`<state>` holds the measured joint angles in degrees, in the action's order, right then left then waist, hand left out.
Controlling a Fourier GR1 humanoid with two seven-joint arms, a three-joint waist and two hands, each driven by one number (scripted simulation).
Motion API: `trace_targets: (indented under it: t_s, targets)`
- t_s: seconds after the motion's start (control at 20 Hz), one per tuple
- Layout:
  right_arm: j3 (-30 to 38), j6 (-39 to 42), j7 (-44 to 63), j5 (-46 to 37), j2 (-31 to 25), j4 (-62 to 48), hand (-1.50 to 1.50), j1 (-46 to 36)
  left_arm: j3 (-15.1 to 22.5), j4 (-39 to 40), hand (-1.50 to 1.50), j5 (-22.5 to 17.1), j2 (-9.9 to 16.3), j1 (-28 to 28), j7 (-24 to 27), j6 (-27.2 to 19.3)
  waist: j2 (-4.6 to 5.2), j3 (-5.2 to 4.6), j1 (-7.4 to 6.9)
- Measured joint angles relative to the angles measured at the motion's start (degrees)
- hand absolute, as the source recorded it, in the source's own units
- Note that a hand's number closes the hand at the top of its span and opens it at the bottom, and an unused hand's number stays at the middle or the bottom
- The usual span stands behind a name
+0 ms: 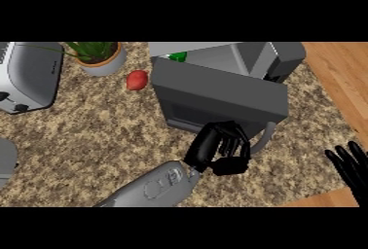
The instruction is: Pick up the milk, place it into the microwave and close the microwave
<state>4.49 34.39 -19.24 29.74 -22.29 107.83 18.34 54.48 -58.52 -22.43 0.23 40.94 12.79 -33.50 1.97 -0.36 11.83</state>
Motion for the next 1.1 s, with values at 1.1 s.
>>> trace_targets:
  t_s: [1.1]
  targets:
    - [2.0,-3.1,7.4,7.7,-3.6,5.7,-1.5,-1.7,-6.8,12.2,1.5,-17.9,-0.2,11.8,7.5,0.3,1.67,0.17,3.11]
